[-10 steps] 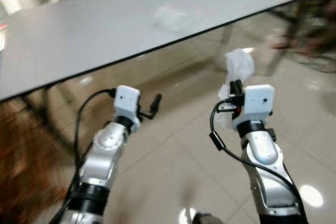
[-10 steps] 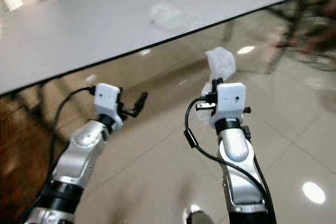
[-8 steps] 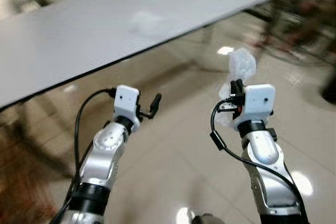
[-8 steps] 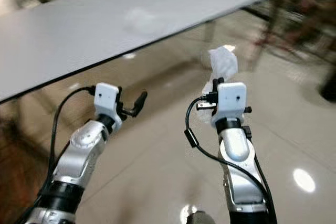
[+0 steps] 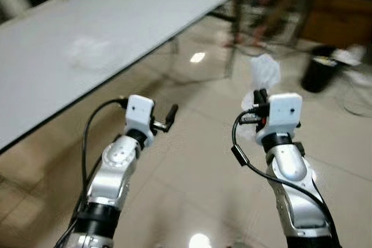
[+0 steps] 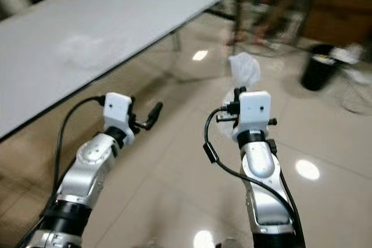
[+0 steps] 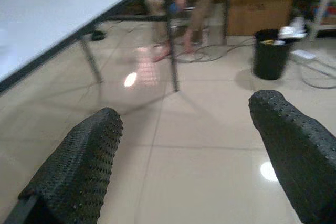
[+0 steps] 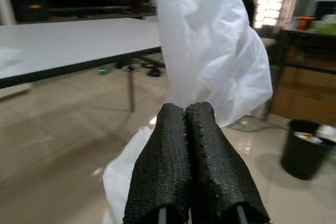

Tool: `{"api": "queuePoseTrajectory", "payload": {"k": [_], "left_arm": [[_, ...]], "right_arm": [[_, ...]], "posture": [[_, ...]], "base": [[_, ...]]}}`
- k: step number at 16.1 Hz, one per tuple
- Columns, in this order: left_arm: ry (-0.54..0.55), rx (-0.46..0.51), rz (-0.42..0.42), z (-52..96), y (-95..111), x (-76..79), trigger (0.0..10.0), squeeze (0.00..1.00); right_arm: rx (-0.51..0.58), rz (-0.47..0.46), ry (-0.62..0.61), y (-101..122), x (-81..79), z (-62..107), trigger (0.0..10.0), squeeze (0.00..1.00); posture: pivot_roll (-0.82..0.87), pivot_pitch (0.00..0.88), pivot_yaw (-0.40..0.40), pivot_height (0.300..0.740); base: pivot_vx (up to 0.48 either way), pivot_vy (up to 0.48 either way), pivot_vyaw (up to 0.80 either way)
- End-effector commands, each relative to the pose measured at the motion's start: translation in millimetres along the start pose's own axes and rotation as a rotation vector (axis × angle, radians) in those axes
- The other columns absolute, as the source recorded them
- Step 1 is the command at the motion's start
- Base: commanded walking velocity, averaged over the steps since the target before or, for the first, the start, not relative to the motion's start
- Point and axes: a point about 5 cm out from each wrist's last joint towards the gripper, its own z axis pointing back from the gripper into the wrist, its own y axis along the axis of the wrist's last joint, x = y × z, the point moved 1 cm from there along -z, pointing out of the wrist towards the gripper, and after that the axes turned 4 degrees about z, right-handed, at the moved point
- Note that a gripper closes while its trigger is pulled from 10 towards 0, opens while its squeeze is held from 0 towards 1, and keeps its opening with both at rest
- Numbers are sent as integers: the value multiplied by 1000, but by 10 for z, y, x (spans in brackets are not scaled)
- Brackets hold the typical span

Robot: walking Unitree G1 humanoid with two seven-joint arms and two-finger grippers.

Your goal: Picking trash to rubbish bin

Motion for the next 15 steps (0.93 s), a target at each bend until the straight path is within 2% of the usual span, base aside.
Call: {"api": "queuePoseTrajectory", "payload": {"k": [1,6,13,15], "left_arm": [[-14,4,-3,-9,6,51,10000,0],[-17,2,-4,-9,0,68,10000,0],[-20,-7,-11,-3,-17,66,10000,0],[-20,-10,-12,-3,-25,65,10000,0]], "right_arm": [[-5,-6,-4,-9,21,6,0,0],[-7,-4,-3,-10,20,15,0,0],[6,5,4,1,5,27,0,0],[5,6,4,-3,6,30,0,0]], "posture": [[-56,95,65,740],[-60,97,64,740],[-60,97,68,740],[-62,96,69,740]], "base": [[292,0,-781],[279,0,-781],[269,0,0],[0,0,0]]}}
